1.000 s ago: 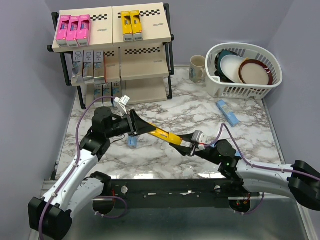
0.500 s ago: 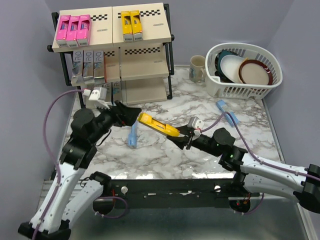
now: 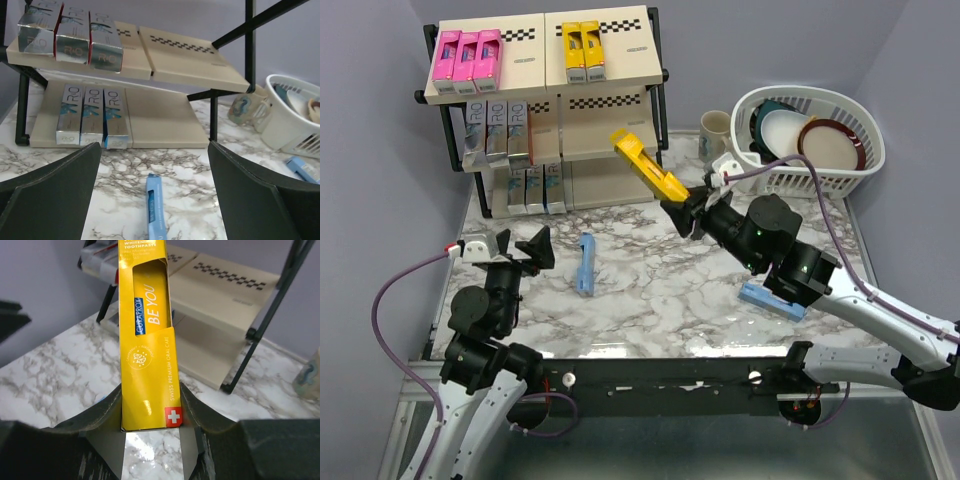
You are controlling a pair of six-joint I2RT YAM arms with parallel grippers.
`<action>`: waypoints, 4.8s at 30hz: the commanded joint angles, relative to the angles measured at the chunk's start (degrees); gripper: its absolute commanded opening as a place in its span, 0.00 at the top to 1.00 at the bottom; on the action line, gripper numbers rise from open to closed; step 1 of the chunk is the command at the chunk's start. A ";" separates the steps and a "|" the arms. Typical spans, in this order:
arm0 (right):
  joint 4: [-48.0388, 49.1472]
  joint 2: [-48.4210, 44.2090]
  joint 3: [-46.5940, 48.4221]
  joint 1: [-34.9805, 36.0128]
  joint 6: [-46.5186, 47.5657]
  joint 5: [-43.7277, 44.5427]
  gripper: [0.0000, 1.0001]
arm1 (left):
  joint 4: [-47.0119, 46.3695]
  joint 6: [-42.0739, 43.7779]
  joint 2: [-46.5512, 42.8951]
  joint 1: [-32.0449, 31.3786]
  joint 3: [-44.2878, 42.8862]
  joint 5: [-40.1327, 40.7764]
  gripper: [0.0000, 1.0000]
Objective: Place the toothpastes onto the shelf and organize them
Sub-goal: Place the toothpaste on the shelf.
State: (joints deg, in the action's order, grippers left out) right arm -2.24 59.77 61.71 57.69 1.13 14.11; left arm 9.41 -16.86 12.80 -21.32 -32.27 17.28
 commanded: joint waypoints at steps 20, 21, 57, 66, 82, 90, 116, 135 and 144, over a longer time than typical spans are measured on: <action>-20.35 40.05 65.80 -14.62 8.19 4.00 0.66 | 0.35 4.82 0.38 0.49 2.39 -2.07 0.01; -19.65 41.21 67.56 -14.80 8.45 3.65 0.66 | 0.52 4.82 0.56 0.49 2.30 -2.33 0.01; -6.02 55.02 73.65 -19.46 4.59 -6.90 0.40 | 0.79 5.17 1.79 0.49 2.65 -4.45 0.01; -5.41 52.64 70.21 -19.46 -0.24 -12.17 0.39 | 0.87 5.26 1.70 0.49 2.74 -4.62 0.01; -2.86 53.08 70.99 -19.46 -6.13 -23.16 0.33 | 0.96 5.44 1.27 0.49 2.83 -4.80 0.01; -3.04 52.91 70.13 -19.46 -5.61 -22.81 0.33 | 0.96 5.44 1.09 0.49 3.00 -5.15 0.01; -1.54 53.87 68.10 -24.47 -6.49 -36.34 0.36 | 0.79 5.88 1.26 0.49 3.27 -6.20 0.01; -2.51 58.71 73.55 -25.70 -5.87 -35.82 0.49 | 0.79 6.23 1.53 0.49 3.27 -6.29 0.01; -1.19 59.68 73.81 -26.14 -5.52 -33.62 0.49 | 0.79 6.31 1.62 0.49 3.36 -5.94 0.01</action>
State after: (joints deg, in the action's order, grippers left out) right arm -5.23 118.15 133.75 32.12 -4.93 -21.50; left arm 9.56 -11.49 14.31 -21.10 -29.47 11.92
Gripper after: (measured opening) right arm 0.514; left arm 0.991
